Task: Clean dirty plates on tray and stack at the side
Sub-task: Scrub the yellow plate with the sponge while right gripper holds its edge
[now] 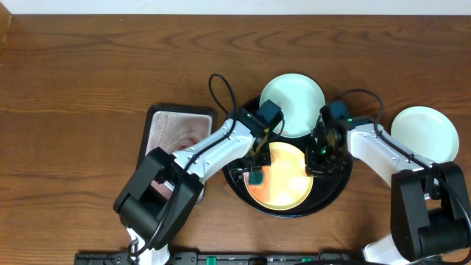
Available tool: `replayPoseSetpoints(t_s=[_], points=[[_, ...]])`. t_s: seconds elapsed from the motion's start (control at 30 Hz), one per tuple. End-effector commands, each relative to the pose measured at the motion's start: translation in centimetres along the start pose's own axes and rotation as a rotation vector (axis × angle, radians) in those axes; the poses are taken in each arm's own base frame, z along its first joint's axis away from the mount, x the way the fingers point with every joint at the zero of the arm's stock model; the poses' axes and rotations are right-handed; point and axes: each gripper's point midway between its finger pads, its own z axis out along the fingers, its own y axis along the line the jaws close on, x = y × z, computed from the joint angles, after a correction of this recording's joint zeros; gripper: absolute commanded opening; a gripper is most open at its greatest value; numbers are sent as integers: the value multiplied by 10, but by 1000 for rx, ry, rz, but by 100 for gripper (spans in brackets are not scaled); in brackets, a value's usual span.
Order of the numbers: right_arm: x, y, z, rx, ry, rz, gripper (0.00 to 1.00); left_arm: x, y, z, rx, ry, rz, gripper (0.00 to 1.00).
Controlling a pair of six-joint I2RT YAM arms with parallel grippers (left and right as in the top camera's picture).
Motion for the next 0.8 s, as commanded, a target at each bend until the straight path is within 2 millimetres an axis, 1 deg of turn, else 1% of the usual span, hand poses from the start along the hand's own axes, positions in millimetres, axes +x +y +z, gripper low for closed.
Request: replayPoseSetpoints(t_s=[0.0, 0.07, 0.13, 0.2, 0.23, 0.37, 0.47, 0.57, 0.7, 0.73, 0.77], points=[[-10, -39, 5, 185, -47, 86, 1, -3, 12, 33, -58, -29, 23, 7], [-10, -37, 5, 170, -45, 86, 1, 8, -28, 35, 107, 15, 66, 7], [-9, -36, 5, 166, -43, 86, 1, 17, -59, 33, 235, 42, 110, 7], [-9, -35, 5, 162, -41, 86, 1, 25, -89, 27, 347, 54, 150, 8], [-9, -35, 5, 162, -42, 85, 1, 27, -94, 27, 358, 56, 138, 7], [-9, -35, 5, 160, -41, 85, 1, 31, -106, 23, 411, 76, 131, 7], [-9, -35, 5, 160, -40, 85, 1, 35, -106, 23, 418, 99, 130, 7], [-9, -35, 5, 160, -41, 85, 1, 47, -96, 25, 385, 156, 112, 8], [-9, -35, 4, 159, -44, 85, 1, 68, -75, 27, 306, 256, 88, 7], [-10, -34, 4, 158, -47, 84, 1, 76, -65, 28, 269, 287, 103, 7], [-10, -34, 3, 156, -51, 83, 1, 78, -62, 28, 258, 296, 117, 8]])
